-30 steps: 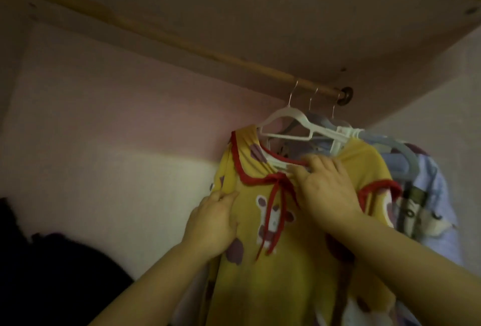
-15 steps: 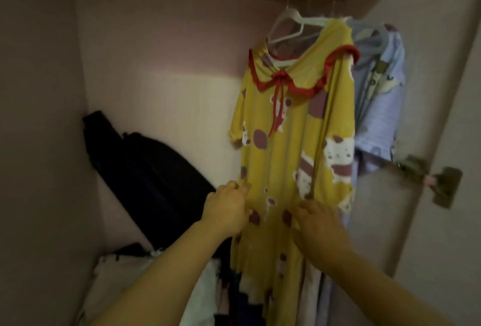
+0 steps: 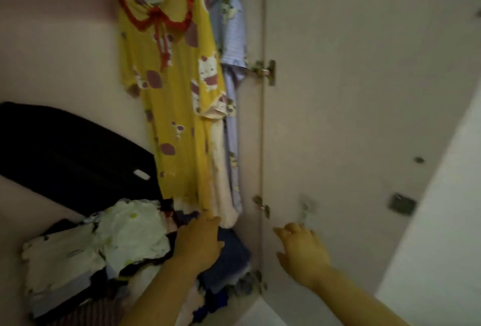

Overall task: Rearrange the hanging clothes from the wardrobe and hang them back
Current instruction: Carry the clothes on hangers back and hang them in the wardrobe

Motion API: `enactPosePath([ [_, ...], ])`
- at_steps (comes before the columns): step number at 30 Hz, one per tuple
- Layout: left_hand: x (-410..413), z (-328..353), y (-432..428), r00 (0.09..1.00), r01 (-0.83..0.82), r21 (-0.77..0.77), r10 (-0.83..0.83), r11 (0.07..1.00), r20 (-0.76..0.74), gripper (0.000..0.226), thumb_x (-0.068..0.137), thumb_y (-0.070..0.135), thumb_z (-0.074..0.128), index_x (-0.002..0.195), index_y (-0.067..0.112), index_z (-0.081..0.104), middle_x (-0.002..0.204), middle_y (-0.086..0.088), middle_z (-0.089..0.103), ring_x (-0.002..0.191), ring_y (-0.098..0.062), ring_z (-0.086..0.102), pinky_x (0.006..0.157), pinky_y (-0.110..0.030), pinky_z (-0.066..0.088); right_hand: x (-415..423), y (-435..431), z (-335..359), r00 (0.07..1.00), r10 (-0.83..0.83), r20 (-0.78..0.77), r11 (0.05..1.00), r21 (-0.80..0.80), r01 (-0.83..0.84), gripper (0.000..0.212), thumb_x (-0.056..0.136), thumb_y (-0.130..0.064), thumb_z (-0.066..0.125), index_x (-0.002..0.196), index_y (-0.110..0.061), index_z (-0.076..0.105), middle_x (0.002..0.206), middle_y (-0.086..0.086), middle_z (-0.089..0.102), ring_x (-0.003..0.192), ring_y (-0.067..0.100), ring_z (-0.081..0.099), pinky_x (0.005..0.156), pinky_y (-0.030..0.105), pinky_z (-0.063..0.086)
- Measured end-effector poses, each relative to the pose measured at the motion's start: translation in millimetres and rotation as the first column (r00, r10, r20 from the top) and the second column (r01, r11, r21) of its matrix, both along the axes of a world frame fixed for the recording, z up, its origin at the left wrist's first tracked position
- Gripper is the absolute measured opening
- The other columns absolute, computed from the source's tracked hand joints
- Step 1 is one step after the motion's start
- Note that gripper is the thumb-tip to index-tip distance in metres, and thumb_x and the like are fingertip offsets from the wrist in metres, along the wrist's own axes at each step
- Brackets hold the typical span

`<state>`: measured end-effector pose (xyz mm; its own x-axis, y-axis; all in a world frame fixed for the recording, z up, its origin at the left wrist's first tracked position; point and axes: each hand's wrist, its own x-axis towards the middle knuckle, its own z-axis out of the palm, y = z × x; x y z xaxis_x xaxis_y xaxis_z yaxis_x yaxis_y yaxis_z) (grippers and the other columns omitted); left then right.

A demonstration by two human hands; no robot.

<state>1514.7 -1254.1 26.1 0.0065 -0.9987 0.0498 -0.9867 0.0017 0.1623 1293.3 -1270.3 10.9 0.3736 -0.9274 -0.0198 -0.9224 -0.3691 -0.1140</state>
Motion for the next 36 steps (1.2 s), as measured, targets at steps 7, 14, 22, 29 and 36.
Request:
enactPosePath([
  [7, -114.7, -52.9, 111.8, 0.937, 0.329, 0.182, -0.344, 0.927, 0.055, 0.055, 0.094, 0.041, 0.047, 0.143, 0.024, 0.03, 0.14, -0.002, 0.039, 0.124, -0.027, 0.042, 0.099, -0.039, 0.038, -102.5, 191.9, -43.2, 0.927, -0.375, -0.016, 0.92, 0.111, 0.375, 0.057, 0.095, -0.034, 0.045, 0.147, -0.023, 0.025, 0.145, 0.003, 0.035, 0.132, 0.025, 0.032, 0.111, 0.037, 0.024],
  [14, -270.4, -61.0, 257.8, 0.638, 0.747, 0.261, -0.77, 0.612, -0.019, 0.053, 0.095, 0.039, 0.043, 0.143, 0.024, 0.027, 0.141, -0.001, 0.036, 0.127, -0.023, 0.038, 0.101, -0.035, 0.033, -202.5, 416.0, -49.4, 0.637, -0.77, -0.037, 0.624, 0.164, 0.764, 0.056, 0.095, -0.036, 0.046, 0.146, -0.024, 0.025, 0.142, 0.003, 0.036, 0.131, 0.025, 0.033, 0.109, 0.035, 0.024],
  [22, -422.9, -50.2, 475.5, 0.132, 0.957, 0.259, -0.991, 0.13, 0.01, 0.055, 0.094, 0.04, 0.046, 0.143, 0.023, 0.028, 0.139, -0.002, 0.038, 0.125, -0.024, 0.04, 0.101, -0.037, 0.032, -255.6, 693.0, -41.9, 0.131, -0.991, -0.016, 0.128, 0.122, 0.984, 0.056, 0.094, -0.035, 0.046, 0.146, -0.025, 0.027, 0.143, 0.002, 0.037, 0.131, 0.023, 0.034, 0.11, 0.035, 0.024],
  [29, -484.0, -47.9, 732.1, -0.275, 0.942, 0.208, -0.961, -0.265, 0.022, 0.055, 0.092, 0.044, 0.048, 0.14, 0.025, 0.031, 0.138, 0.0, 0.04, 0.126, -0.023, 0.04, 0.101, -0.035, 0.033, -234.5, 957.3, -35.8, -0.238, -0.97, -0.048, -0.241, 0.089, 0.966, 0.049, 0.091, -0.035, 0.045, 0.139, -0.026, 0.037, 0.135, 0.002, 0.042, 0.125, 0.021, 0.038, 0.102, 0.031, 0.028],
  [36, -502.5, -42.9, 961.1, -0.57, 0.816, 0.164, -0.818, -0.554, 0.071, 0.053, 0.089, 0.044, 0.049, 0.137, 0.027, 0.033, 0.133, 0.002, 0.042, 0.121, -0.022, 0.044, 0.094, -0.034, 0.038, -198.9, 1161.2, -32.0, -0.539, -0.841, -0.043, -0.541, 0.09, 0.836, 0.048, 0.091, -0.029, 0.048, 0.137, -0.022, 0.038, 0.133, 0.007, 0.044, 0.122, 0.026, 0.039, 0.098, 0.035, 0.031],
])
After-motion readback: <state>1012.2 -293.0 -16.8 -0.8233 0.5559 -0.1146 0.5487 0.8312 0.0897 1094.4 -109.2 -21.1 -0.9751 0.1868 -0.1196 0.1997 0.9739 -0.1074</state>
